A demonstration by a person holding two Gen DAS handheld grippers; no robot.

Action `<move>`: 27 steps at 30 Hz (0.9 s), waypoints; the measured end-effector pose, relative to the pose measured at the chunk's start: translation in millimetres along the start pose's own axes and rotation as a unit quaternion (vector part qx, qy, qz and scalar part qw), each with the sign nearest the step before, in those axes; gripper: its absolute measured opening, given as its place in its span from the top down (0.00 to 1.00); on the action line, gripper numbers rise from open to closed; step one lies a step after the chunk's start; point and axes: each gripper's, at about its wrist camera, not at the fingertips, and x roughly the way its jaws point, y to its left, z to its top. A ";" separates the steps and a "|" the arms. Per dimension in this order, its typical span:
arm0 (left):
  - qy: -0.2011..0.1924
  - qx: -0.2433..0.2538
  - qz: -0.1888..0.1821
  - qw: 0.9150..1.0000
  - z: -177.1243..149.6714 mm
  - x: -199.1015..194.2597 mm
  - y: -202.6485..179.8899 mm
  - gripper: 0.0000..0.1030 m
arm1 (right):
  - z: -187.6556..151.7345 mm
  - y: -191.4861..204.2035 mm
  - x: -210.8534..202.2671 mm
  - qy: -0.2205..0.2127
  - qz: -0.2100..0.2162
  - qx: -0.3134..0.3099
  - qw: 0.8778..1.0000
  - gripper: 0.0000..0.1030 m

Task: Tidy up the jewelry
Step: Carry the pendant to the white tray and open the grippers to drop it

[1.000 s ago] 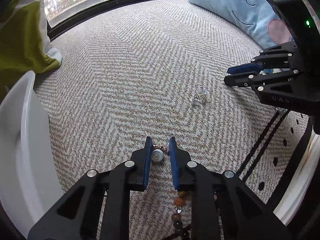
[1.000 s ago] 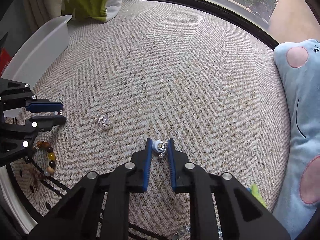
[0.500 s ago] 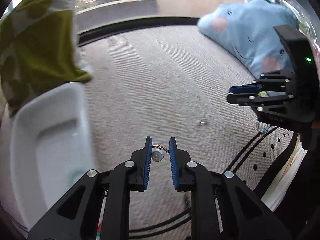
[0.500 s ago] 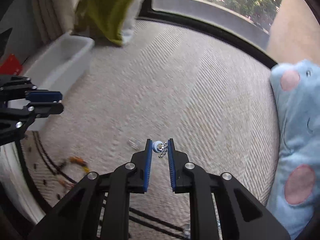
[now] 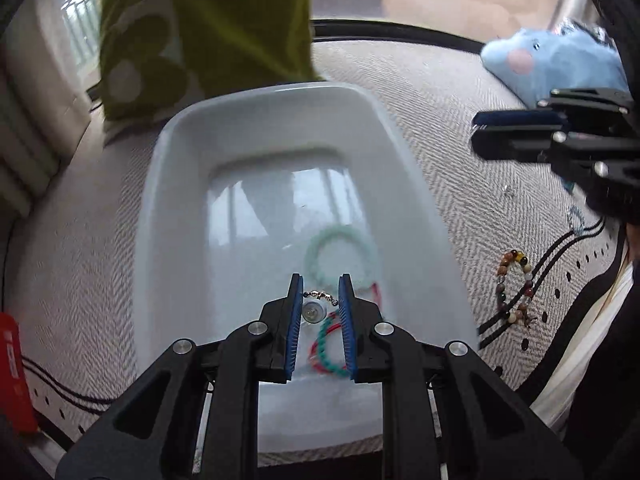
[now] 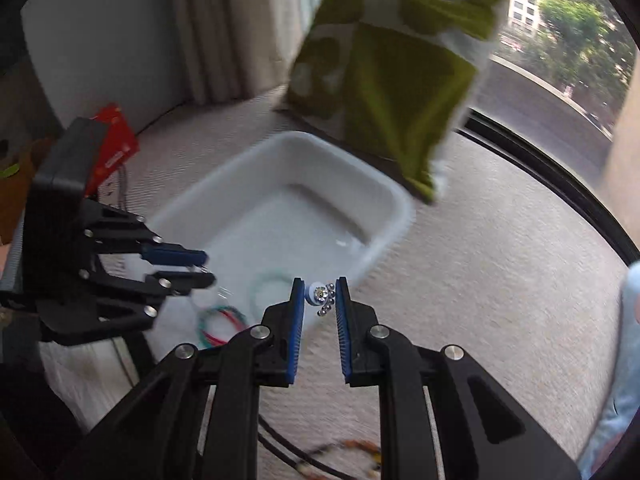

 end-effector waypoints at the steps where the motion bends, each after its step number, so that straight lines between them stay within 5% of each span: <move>1: 0.001 -0.003 0.002 1.000 -2.1 -0.6 4.0 0.75 | 3.5 7.1 5.1 0.001 0.003 -0.004 1.000 0.83; 7: 0.006 -0.005 0.011 1.000 -7.1 -1.2 15.6 0.43 | 12.8 32.7 22.7 0.009 0.007 -0.018 1.000 0.82; 12: 0.012 -0.017 0.015 1.000 -5.3 -2.0 20.0 0.39 | 12.1 27.3 18.4 0.008 0.010 -0.011 1.000 0.55; 20: -0.019 0.011 0.000 1.000 18.0 -26.2 -23.3 0.39 | -8.7 -26.3 -42.6 -0.025 -0.020 0.033 0.999 0.55; 27: -0.054 0.068 -0.048 0.995 57.9 -29.7 -106.5 0.33 | -81.2 -133.9 -103.8 -0.003 -0.134 0.090 0.987 0.55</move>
